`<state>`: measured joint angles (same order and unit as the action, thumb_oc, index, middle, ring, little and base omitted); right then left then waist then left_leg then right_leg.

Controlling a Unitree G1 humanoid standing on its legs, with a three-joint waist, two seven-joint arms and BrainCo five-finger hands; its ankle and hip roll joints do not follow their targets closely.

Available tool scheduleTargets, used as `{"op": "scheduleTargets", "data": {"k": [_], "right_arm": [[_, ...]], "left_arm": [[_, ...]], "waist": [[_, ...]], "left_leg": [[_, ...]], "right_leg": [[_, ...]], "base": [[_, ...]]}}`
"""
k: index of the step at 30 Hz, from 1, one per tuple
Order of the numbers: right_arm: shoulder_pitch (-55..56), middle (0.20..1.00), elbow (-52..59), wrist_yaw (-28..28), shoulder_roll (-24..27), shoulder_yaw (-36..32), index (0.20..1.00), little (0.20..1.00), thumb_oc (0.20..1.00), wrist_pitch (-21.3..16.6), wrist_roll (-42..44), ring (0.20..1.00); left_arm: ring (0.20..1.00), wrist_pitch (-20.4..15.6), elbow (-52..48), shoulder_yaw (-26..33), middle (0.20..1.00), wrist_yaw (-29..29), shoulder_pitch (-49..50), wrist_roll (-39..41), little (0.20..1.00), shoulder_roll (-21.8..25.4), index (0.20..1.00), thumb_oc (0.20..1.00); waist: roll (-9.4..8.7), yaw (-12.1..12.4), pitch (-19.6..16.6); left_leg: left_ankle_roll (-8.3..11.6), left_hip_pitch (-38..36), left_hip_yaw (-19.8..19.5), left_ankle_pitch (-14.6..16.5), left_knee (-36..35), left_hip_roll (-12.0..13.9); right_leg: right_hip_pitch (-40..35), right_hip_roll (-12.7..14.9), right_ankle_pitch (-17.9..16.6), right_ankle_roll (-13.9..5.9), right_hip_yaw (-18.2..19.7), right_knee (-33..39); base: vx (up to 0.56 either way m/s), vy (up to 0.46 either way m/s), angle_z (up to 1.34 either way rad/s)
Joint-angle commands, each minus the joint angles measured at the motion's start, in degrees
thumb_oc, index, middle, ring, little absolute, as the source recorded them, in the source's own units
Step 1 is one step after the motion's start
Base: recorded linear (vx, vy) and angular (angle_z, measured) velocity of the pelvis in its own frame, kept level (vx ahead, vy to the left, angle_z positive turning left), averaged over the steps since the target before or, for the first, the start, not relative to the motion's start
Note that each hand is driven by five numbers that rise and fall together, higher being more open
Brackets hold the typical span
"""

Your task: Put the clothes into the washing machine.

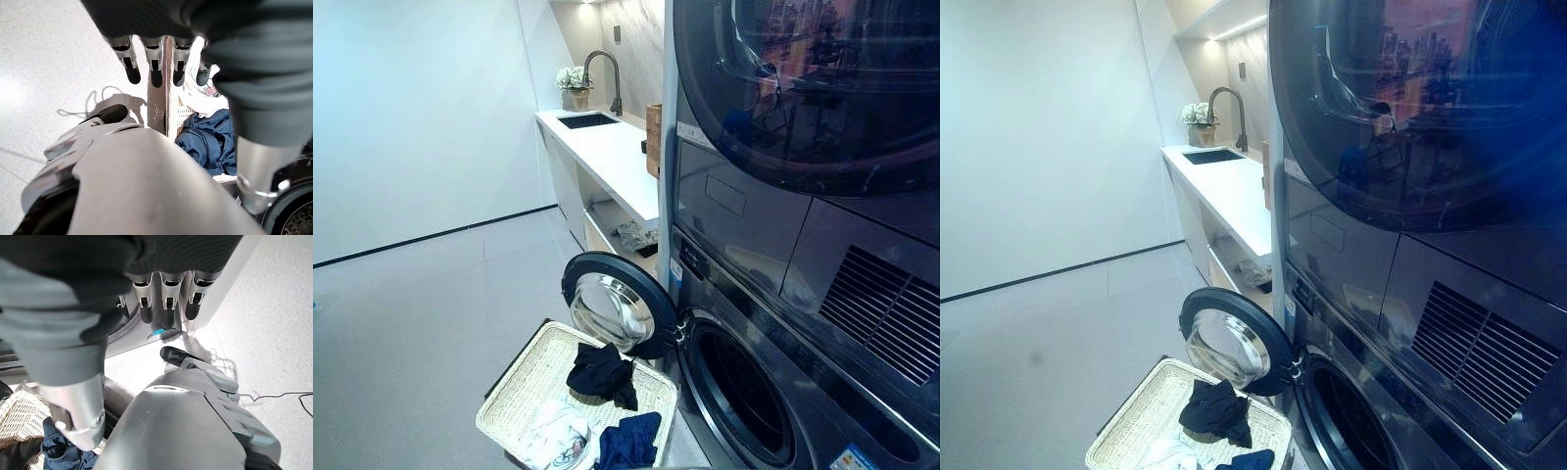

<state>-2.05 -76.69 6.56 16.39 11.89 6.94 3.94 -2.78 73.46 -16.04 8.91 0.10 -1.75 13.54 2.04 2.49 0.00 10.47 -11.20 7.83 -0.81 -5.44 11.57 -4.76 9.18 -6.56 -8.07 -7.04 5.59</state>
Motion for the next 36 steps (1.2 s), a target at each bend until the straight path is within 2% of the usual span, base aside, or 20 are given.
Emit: {"op": "scheduleTargets", "data": {"k": [1, 3, 36], "right_arm": [[-5.45, 1.0, -3.7, -0.18, -1.5, -0.16, 1.0, 1.0, 1.0, -0.34, 0.96, 1.0], [-5.52, 1.0, -3.73, 0.1, -1.22, -0.48, 1.0, 1.0, 1.0, -0.31, 0.76, 1.0], [-4.92, 1.0, -3.71, -0.06, -1.65, -0.19, 1.0, 1.0, 1.0, -0.61, -0.11, 1.0]], "left_arm": [[1.0, -1.16, 2.24, -0.48, 1.0, -0.2, -5.67, -1.01, 1.0, 1.03, 1.0, 1.0], [1.0, -2.34, 1.76, 0.01, 1.0, -0.21, -5.62, 0.68, 1.0, 1.24, 1.0, 1.0], [1.0, -0.94, 2.02, 0.09, 1.0, -0.35, -5.24, 0.28, 1.0, 0.84, 1.0, 1.0]], "waist": [[-2.62, 0.2, 2.83], [-2.58, 0.27, 2.88], [-2.72, 0.31, 3.31]], "left_leg": [[-3.08, 0.2, -0.78, 1.34, 0.44, -0.42], [-3.04, 0.12, -0.74, 1.37, 0.44, -0.34], [-3.29, -0.01, -1.32, 1.46, 0.44, -0.63]], "right_leg": [[-2.27, 6.73, 1.11, -3.44, -0.87, -0.59], [-2.33, 6.76, 1.14, -3.48, -0.94, -0.59], [-2.58, 6.7, 1.29, -3.31, -0.81, -0.59]], "base": [[0.0, 0.0, 0.0], [0.0, 0.0, 0.0], [0.01, 0.0, 0.0]]}}
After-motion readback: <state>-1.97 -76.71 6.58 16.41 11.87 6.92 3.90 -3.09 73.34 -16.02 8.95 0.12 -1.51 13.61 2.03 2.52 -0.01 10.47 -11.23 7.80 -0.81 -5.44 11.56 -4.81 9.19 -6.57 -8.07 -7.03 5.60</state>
